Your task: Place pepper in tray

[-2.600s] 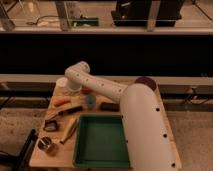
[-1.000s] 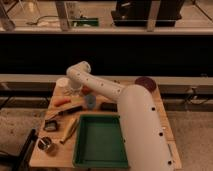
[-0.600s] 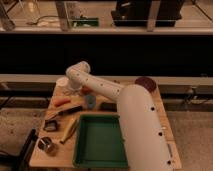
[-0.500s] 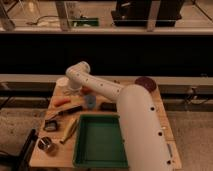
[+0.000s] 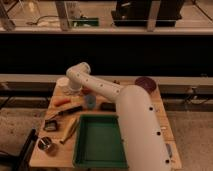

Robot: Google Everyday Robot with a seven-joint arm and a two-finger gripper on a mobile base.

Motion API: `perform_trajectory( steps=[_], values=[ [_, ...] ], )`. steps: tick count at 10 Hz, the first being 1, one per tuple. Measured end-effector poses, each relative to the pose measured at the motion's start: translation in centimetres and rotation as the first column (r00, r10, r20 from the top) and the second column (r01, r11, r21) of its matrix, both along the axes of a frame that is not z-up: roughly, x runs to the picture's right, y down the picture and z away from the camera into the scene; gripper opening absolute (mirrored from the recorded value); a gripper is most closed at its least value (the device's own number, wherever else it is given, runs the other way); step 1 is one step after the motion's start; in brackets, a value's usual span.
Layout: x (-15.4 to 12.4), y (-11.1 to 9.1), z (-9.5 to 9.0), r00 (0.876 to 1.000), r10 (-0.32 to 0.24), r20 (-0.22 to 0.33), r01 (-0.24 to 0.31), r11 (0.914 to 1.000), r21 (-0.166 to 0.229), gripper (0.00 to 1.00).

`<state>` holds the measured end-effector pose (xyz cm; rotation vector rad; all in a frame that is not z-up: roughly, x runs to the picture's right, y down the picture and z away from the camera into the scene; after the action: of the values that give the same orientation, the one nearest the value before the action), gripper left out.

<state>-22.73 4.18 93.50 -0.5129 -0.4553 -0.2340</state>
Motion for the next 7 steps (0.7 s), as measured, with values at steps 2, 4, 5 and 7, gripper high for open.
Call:
perform_trajectory(
  steps=[2, 4, 5, 7],
  values=[
    [-1.0, 0.5, 0.3, 0.999, -0.022, 0.024, 0.023, 0.9997, -0.011, 0.8],
    [-2.1, 1.2, 0.6, 0.997, -0.052, 0.053, 0.054, 0.9982, -0.027, 0.8],
    [-2.8, 1.3, 0.7, 0.996, -0.063, 0.071, 0.065, 0.9975, -0.028, 0.8],
    [-2.8, 1.2, 1.0, 0.994, -0.068, 0.09, 0.071, 0.9971, -0.029, 0.8]
  ],
)
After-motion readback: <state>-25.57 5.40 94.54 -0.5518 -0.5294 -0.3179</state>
